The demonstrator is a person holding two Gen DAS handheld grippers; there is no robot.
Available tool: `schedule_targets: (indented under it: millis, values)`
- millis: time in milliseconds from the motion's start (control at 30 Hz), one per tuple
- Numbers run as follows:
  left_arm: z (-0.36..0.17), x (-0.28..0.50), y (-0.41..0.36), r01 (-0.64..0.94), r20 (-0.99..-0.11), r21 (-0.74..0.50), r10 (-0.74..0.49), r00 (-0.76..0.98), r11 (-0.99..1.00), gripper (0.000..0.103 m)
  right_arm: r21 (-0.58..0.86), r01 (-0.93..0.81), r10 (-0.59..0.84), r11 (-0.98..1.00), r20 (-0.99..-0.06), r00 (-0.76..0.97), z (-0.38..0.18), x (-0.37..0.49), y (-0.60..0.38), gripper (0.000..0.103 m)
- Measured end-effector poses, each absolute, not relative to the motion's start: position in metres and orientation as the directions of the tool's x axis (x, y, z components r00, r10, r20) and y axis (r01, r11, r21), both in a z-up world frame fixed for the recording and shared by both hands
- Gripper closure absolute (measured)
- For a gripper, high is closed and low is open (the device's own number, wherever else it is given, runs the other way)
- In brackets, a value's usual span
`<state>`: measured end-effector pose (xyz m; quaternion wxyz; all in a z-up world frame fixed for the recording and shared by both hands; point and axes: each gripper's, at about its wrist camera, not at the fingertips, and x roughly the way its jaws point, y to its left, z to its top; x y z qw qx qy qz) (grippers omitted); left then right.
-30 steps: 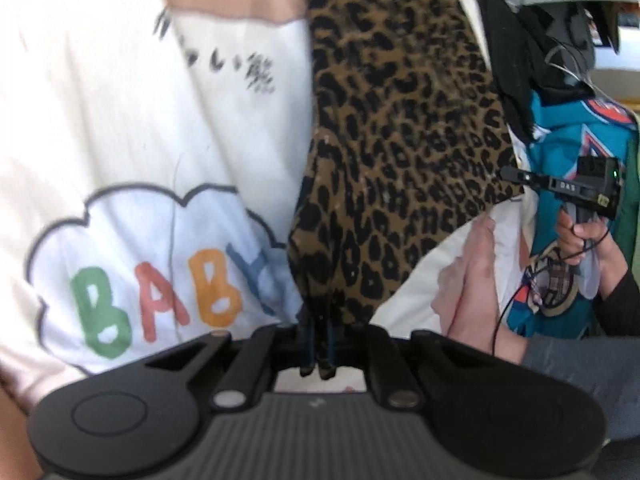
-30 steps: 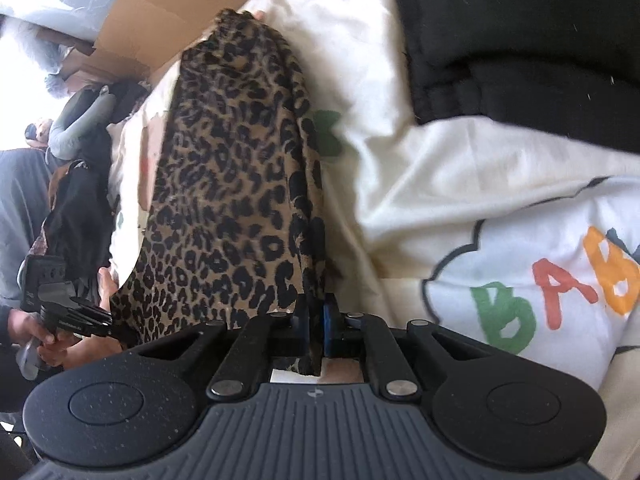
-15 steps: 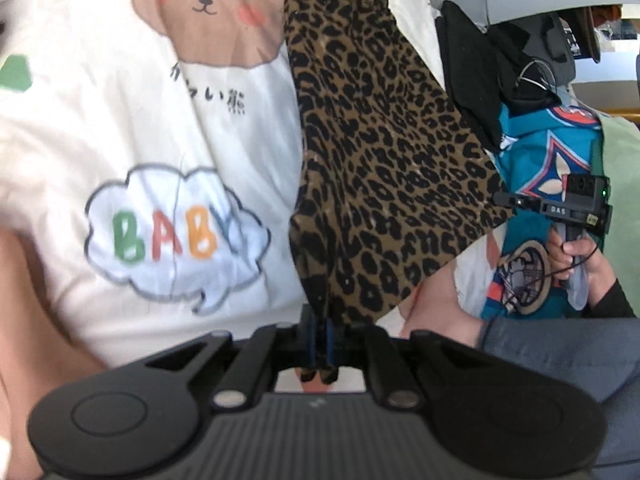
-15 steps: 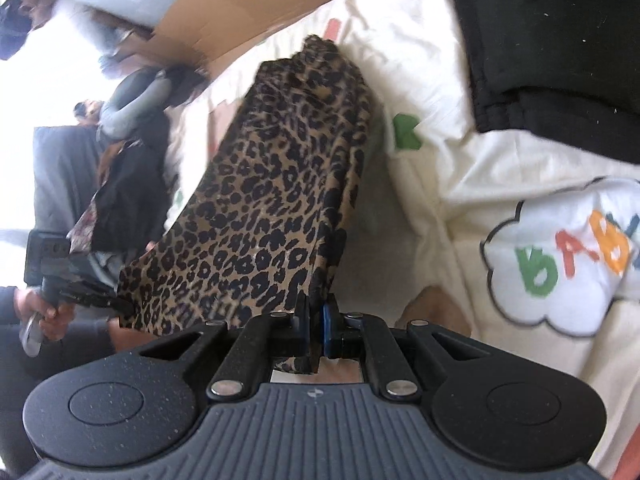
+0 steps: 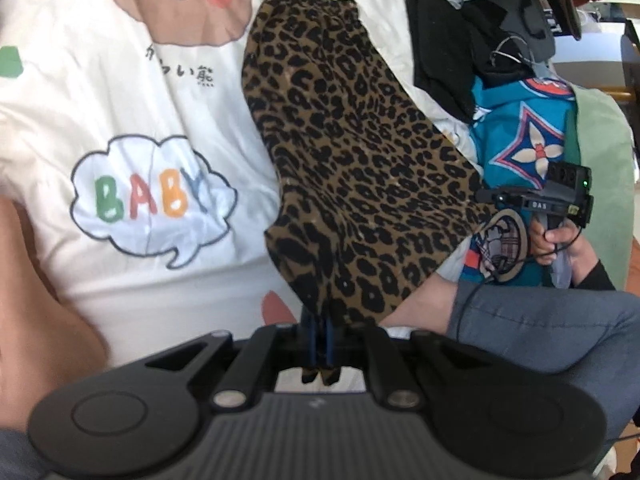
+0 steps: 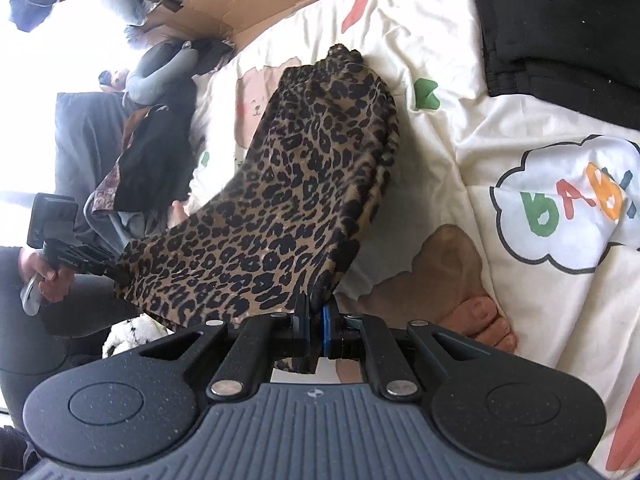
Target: Fold clothes
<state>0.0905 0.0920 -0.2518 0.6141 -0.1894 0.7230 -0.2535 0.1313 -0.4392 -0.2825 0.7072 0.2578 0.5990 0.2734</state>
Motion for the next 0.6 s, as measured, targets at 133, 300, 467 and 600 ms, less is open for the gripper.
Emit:
schedule_targets:
  millis: [133, 300, 467, 600]
  values:
    - [-0.264, 0.105, 0.101, 0.018, -0.792, -0.596, -0.585, -0.173, 0.802, 0.098, 0.695, -0.063, 0.696, 0.716, -0.706, 0.132, -0.293, 0.141, -0.433, 0.099]
    - [-0.288, 0.11, 0.112, -0.033, -0.772, -0.611, -0.605, -0.194, 0.791, 0.098, 0.715, -0.027, 0.711, 0.698, -0.689, 0.14, -0.305, 0.144, -0.433, 0.099]
    - [-0.299, 0.117, 0.119, -0.054, -0.759, -0.626, -0.624, -0.185, 0.778, 0.098, 0.716, -0.002, 0.706, 0.698, -0.688, 0.17, -0.31, 0.149, -0.432, 0.099]
    - [-0.3, 0.129, 0.126, -0.05, -0.759, -0.632, -0.63, -0.164, 0.774, 0.098, 0.723, 0.011, 0.707, 0.69, -0.678, 0.204, -0.308, 0.156, -0.431, 0.099]
